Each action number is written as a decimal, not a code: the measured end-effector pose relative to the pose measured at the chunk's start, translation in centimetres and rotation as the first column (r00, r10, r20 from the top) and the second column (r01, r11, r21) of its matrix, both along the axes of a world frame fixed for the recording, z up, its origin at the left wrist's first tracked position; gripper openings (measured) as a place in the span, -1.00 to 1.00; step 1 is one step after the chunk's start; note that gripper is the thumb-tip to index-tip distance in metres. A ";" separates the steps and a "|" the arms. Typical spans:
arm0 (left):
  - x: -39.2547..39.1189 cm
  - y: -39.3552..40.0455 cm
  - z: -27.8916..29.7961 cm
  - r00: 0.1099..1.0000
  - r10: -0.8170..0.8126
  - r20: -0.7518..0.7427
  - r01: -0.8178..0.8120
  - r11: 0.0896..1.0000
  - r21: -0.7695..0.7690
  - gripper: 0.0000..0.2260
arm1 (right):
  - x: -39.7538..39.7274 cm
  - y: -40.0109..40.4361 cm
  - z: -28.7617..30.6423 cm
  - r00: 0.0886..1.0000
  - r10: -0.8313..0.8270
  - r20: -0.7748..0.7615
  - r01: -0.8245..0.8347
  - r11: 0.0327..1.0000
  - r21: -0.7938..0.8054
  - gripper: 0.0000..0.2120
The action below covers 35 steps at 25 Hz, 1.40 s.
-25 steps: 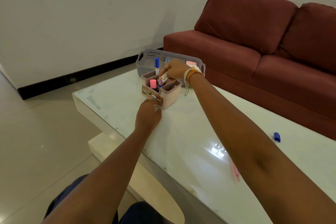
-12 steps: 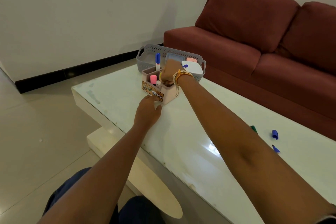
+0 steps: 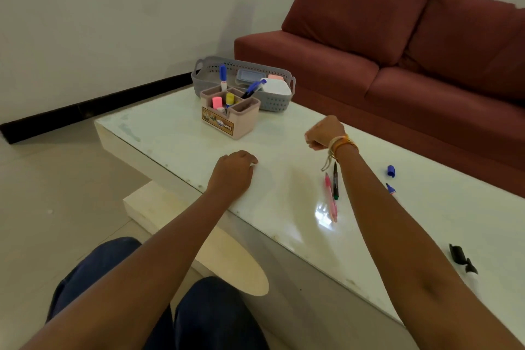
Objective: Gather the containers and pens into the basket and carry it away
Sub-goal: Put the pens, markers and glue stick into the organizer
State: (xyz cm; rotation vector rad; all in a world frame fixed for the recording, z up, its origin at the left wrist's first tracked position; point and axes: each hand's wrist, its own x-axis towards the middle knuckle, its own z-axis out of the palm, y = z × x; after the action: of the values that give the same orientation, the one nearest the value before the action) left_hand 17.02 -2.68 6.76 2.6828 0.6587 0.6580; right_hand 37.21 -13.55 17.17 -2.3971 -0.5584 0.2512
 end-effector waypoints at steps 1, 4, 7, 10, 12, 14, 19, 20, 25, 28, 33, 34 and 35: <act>0.0 -0.7 -0.1 1.000 0.022 -0.018 -0.022 1.000 -0.009 -0.71 | 0.2 -1.4 -0.3 1.000 -0.014 0.005 0.014 0.999 -0.029 -0.88; 0.4 -2.4 0.0 0.985 0.120 -0.126 -0.119 0.993 0.019 -0.65 | 0.7 -4.7 -1.0 0.999 -0.039 0.020 0.040 0.997 -0.066 -0.87; 1.6 -5.3 0.5 0.975 0.147 -0.165 -0.127 0.983 0.130 -0.65 | 0.9 -7.5 -2.2 0.999 -0.053 -0.006 0.052 0.993 -0.101 -0.89; 2.7 -8.0 -0.1 0.990 0.130 -0.058 -0.128 0.991 0.037 -0.60 | 0.6 -9.8 -4.3 0.995 -0.094 -0.024 0.091 0.989 -0.113 -0.82; 2.8 -8.4 -0.3 0.989 0.145 0.014 -0.144 0.988 -0.063 -0.58 | 0.1 -10.6 -5.4 0.995 -0.097 0.021 0.099 0.983 -0.157 -0.70; 2.5 -8.1 -0.3 0.989 0.142 0.032 -0.137 0.982 -0.127 -0.58 | -0.4 -10.7 -5.4 0.994 -0.090 0.066 0.101 0.978 -0.183 -0.59; 2.5 -8.3 -0.2 0.993 0.116 0.016 -0.113 0.982 -0.150 -0.57 | -0.7 -9.8 -4.2 0.998 -0.062 0.021 0.065 0.984 -0.164 -0.62; 2.5 -8.3 -0.3 0.993 0.119 0.018 -0.115 0.982 -0.150 -0.57 | -0.6 -9.7 -4.0 0.997 -0.073 -0.004 0.071 0.987 -0.142 -0.64; 3.3 -8.4 0.0 0.966 0.063 0.252 0.004 0.966 -0.257 -0.79 | -0.1 -9.8 -2.4 0.962 -0.045 -0.270 0.113 0.964 0.239 -0.74; 5.7 -9.7 2.3 0.950 0.037 0.309 0.191 0.715 -0.672 -0.66 | -2.4 -7.9 -2.5 0.968 0.028 -0.251 0.049 0.954 0.296 -0.75; 7.4 -8.8 3.0 0.916 -0.037 0.400 0.340 0.602 -0.723 -0.72 | -3.0 -7.7 -4.0 0.959 0.196 -0.206 -0.099 0.909 0.406 -0.78; 7.4 -8.1 2.6 0.915 -0.005 0.403 0.320 0.615 -0.720 -0.73 | -2.0 -8.1 -4.1 0.971 0.167 -0.170 -0.096 0.928 0.361 -0.77; 7.4 -7.6 2.2 0.912 0.028 0.409 0.308 0.611 -0.729 -0.74 | -0.5 -8.6 -4.3 0.997 0.059 -0.052 -0.045 0.968 0.247 -0.76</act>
State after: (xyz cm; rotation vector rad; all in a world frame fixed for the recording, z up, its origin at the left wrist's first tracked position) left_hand 24.37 -10.26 8.96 1.6863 0.4559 0.6272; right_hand 36.69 -22.20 12.88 -2.1312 -0.5898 0.2595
